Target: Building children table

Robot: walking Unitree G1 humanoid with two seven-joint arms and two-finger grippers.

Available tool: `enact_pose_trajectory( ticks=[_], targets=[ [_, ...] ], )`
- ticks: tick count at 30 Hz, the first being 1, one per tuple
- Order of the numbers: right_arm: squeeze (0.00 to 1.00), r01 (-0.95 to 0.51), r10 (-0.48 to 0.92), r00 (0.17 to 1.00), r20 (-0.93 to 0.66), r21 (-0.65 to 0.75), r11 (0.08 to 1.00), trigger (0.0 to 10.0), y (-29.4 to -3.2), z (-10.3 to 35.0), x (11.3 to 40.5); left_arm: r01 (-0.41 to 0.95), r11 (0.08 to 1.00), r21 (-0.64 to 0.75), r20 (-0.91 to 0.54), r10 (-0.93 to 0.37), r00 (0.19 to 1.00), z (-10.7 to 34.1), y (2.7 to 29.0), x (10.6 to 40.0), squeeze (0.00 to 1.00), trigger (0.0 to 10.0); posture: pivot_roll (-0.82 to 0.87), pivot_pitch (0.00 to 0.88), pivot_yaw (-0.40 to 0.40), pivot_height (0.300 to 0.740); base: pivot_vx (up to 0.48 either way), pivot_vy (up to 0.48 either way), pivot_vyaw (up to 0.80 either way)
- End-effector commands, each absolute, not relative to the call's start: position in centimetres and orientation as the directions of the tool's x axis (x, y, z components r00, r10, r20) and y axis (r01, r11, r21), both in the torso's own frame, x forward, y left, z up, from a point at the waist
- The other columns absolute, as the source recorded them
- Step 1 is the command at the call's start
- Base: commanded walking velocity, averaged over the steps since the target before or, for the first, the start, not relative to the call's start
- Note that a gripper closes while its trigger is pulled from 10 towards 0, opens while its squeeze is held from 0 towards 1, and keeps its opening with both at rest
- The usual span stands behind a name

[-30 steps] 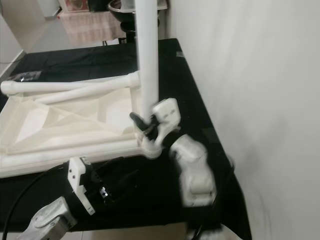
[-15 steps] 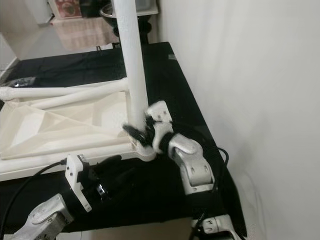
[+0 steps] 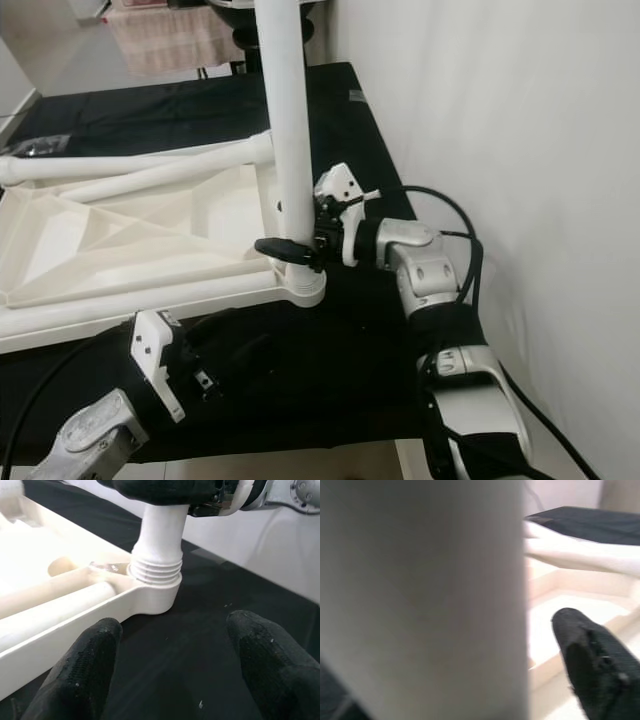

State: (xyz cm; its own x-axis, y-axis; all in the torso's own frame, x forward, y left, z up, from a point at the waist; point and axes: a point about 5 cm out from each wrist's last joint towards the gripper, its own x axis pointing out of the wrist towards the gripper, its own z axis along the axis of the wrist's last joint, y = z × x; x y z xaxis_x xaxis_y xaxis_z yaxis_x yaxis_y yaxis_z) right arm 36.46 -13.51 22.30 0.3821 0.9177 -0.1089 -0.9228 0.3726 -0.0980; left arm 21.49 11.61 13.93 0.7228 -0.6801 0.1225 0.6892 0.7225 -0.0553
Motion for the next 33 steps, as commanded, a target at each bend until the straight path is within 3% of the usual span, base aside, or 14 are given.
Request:
enact_pose_trajectory(
  ticks=[1, 12, 15, 16, 18, 19, 21, 22, 23, 25, 27, 28, 29, 33],
  targets=[
    [0.0, -0.92, 0.914, 0.39, -0.117, -0.083, 0.382, 0.0, -14.8, 22.5, 37.0, 0.661, 0.751, -0.008, 0.124, -0.655, 0.746, 14.1, 11.9, 21.0, 0.0, 10.0, 0.05, 0.141, 0.041, 0.74, 0.0, 0.0, 0.0],
    [0.0, -0.891, 0.882, 0.454, -0.125, -0.039, 0.452, 0.0, -18.9, 19.6, 34.8, 0.665, 0.747, -0.02, 0.098, -0.66, 0.745, 13.6, 12.1, 20.4, 0.0, 10.0, 0.0, 0.129, 0.05, 0.74, 0.0, 0.0, 0.0],
    [0.0, -0.891, 0.882, 0.454, -0.125, -0.039, 0.452, 0.0, -18.9, 19.6, 34.8, 0.665, 0.747, -0.02, 0.098, -0.66, 0.745, 13.6, 12.1, 20.4, 0.0, 10.0, 0.0, 0.129, 0.05, 0.74, 0.0, 0.0, 0.0],
    [0.0, -0.848, 0.839, 0.527, -0.136, -0.028, 0.529, 0.0, -19.2, 18.3, 33.9, 0.666, 0.746, -0.019, 0.093, -0.662, 0.744, 13.4, 12.3, 20.2, 0.0, 10.0, 0.0, 0.119, 0.039, 0.74, 0.0, 0.0, 0.0],
    [0.0, -0.711, 0.702, 0.694, -0.16, 0.008, 0.704, 0.0, -18.3, 15.5, 32.1, 0.663, 0.748, -0.012, 0.092, -0.66, 0.746, 13.2, 12.6, 19.9, 0.0, 10.0, 0.0, 0.115, 0.034, 0.74, 0.0, 0.0, 0.0],
    [0.0, -0.537, 0.533, 0.823, -0.195, 0.038, 0.843, 0.0, -17.0, 13.5, 30.9, 0.657, 0.754, -0.01, 0.096, -0.653, 0.751, 13.2, 12.8, 20.0, 0.0, 10.0, -0.01, 0.118, 0.048, 0.74, 0.0, 0.0, 0.0],
    [0.0, -0.537, 0.533, 0.823, -0.195, 0.038, 0.843, 0.0, -17.0, 13.5, 30.9, 0.657, 0.754, -0.01, 0.096, -0.653, 0.751, 13.2, 12.8, 20.0, 0.0, 10.0, -0.01, 0.118, 0.048, 0.74, 0.0, 0.0, 0.0],
    [0.0, -0.479, 0.478, 0.853, -0.208, 0.048, 0.876, 0.0, -14.6, 12.1, 28.9, 0.657, 0.754, -0.005, 0.102, -0.653, 0.75, 13.2, 12.8, 20.1, 0.0, 10.0, 0.0, 0.12, 0.055, 0.74, 0.0, 0.0, 0.0],
    [0.0, -0.479, 0.478, 0.853, -0.208, 0.048, 0.876, 0.0, -14.6, 12.1, 28.9, 0.657, 0.754, -0.005, 0.102, -0.653, 0.75, 13.2, 12.8, 20.1, 0.0, 10.0, 0.0, 0.12, 0.055, 0.74, 0.0, 0.0, 0.0],
    [0.0, -0.48, 0.473, 0.861, -0.187, 0.004, 0.877, 0.0, -11.9, 12.1, 27.1, 0.668, 0.744, -0.007, 0.105, -0.663, 0.741, 13.1, 12.9, 20.4, 0.0, 10.0, -0.03, 0.105, 0.075, 0.74, 0.0, 0.0, 0.0],
    [0.0, -0.48, 0.473, 0.861, -0.187, 0.004, 0.877, 0.0, -11.9, 12.1, 27.1, 0.668, 0.744, -0.007, 0.105, -0.663, 0.741, 13.1, 12.9, 20.4, 0.0, 10.0, -0.03, 0.105, 0.075, 0.74, 0.0, 0.0, 0.0],
    [0.0, -0.533, 0.521, 0.833, -0.186, -0.016, 0.846, 1.1, -11.4, 12.3, 27.3, 0.68, 0.733, -0.015, 0.108, -0.675, 0.73, 13.1, 12.8, 20.6, 0.0, 10.0, -0.03, 0.109, 0.074, 0.74, 0.0, 0.0, 0.0],
    [0.0, -0.559, 0.544, 0.817, -0.192, -0.035, 0.828, 10.0, -11.4, 12.5, 27.6, 0.69, 0.723, -0.023, 0.11, -0.685, 0.721, 13.0, 12.7, 20.6, 0.0, 10.0, -0.02, 0.111, 0.07, 0.74, 0.0, 0.0, 0.0],
    [0.0, -0.611, 0.596, 0.78, -0.189, -0.031, 0.791, 10.0, -11.5, 13.0, 28.0, 0.7, 0.713, -0.032, 0.115, -0.693, 0.712, 13.1, 12.5, 20.7, 0.0, 10.0, -0.02, 0.114, 0.067, 0.74, 0.0, 0.0, 0.0]
  ],
)
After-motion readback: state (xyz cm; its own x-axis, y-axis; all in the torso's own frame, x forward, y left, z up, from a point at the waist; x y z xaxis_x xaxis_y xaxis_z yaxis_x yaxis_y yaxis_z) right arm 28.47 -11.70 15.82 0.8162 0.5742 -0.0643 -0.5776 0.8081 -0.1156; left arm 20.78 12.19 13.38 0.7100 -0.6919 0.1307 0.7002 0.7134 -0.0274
